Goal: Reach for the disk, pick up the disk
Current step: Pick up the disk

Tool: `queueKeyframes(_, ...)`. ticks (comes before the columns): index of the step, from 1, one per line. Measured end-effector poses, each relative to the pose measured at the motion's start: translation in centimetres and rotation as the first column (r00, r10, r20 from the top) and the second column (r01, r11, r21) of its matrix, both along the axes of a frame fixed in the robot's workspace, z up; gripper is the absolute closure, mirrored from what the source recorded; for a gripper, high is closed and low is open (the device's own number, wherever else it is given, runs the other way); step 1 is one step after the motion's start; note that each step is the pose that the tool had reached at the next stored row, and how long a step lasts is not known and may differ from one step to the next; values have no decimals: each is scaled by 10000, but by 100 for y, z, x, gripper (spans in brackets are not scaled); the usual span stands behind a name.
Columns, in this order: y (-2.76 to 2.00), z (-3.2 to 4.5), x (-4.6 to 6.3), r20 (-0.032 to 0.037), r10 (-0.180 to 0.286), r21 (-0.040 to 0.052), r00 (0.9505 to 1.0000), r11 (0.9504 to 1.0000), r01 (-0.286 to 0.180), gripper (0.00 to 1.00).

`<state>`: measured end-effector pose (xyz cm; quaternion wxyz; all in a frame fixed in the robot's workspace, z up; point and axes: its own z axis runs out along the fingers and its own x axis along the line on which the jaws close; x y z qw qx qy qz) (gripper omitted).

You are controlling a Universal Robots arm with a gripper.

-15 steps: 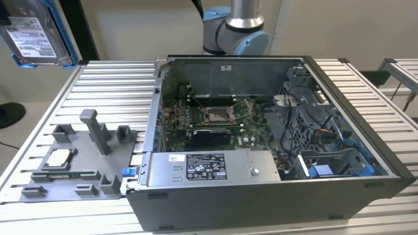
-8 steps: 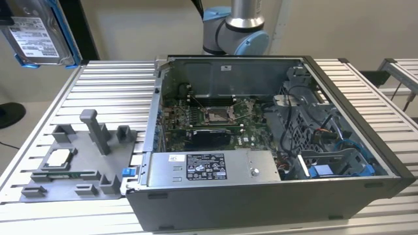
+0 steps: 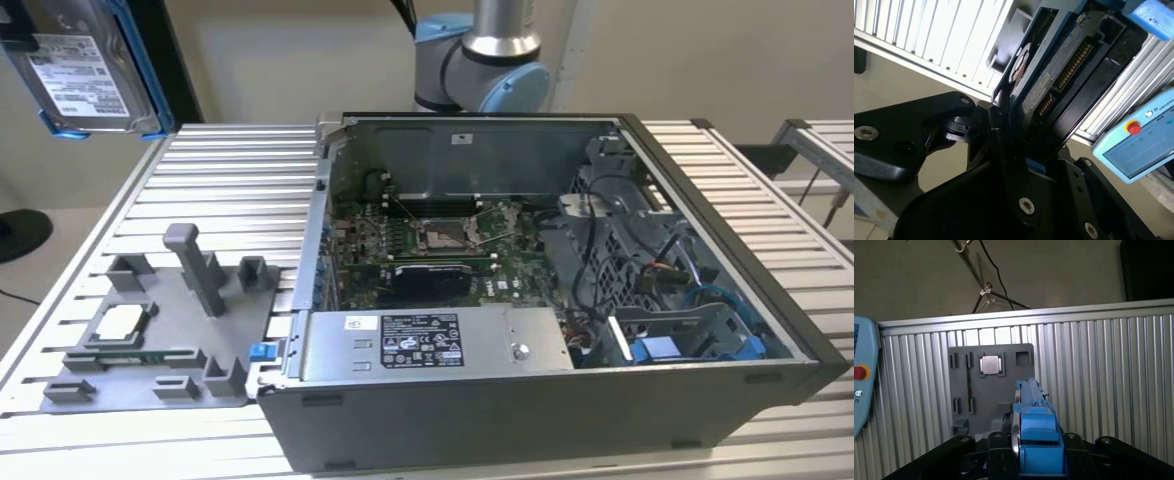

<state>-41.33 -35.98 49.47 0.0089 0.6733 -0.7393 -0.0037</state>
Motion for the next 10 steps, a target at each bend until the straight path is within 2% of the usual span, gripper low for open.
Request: queueKeyframes(10,0,3,93,0,0,-11,10000,10000,0,100)
